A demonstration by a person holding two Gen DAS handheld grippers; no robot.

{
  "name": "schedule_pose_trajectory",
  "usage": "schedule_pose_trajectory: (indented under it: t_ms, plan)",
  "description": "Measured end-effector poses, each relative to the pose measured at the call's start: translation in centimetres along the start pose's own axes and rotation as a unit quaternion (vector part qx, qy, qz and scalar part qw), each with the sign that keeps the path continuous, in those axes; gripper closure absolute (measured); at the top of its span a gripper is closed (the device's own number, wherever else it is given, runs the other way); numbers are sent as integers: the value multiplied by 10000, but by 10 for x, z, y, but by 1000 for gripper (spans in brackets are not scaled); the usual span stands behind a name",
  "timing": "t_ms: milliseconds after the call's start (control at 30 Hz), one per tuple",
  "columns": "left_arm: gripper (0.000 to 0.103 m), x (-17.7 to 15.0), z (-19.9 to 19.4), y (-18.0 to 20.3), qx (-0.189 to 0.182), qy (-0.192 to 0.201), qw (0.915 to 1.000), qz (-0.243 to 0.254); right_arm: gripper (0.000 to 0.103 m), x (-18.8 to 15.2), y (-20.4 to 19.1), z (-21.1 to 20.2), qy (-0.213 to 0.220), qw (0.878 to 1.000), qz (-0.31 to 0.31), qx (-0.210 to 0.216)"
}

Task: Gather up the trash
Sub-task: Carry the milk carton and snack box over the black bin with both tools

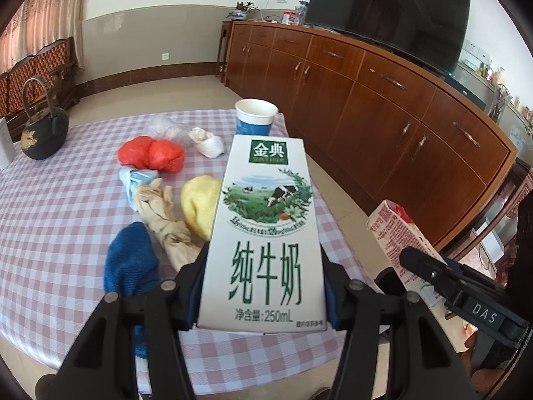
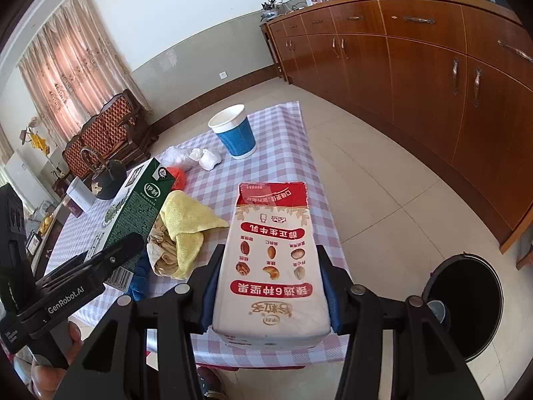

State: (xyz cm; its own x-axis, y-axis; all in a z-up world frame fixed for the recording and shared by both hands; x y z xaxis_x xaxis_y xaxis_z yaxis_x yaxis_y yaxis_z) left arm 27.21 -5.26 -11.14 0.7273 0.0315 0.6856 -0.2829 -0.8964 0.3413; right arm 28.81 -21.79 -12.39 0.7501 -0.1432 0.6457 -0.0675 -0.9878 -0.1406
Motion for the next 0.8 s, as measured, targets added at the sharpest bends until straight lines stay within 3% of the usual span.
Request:
schedule_pose_trajectory:
  t_ms: [333,667,800]
  plan:
    - [46,-26,46,101,-754,-514,9945,522,50,-23,96,-30,62,9960,702,-544]
    - [46,-70,106,204,-1448,-1233,9771,957,50,-64,229,-44,-108,9793,1656,-1160]
    - [46,-84,127,230,-1561,-1479,9713,1020,50,-80,273,-43,-230,9720,1912,-1345]
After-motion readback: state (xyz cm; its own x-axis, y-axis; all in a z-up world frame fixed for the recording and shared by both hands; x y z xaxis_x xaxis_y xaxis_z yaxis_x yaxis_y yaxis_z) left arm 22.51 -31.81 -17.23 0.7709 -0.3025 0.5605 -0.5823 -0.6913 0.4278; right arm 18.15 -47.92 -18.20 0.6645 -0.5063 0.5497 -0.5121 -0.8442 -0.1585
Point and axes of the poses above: each gripper's, at about its wrist camera, not at the fingertips, and z roughly the way its jaws point, y to its right, x to its top, the point moved 8 cm from there along z, roughly the way its jaws point, and after that the axes turned 12 degrees about -x, right-handed, at the moved point
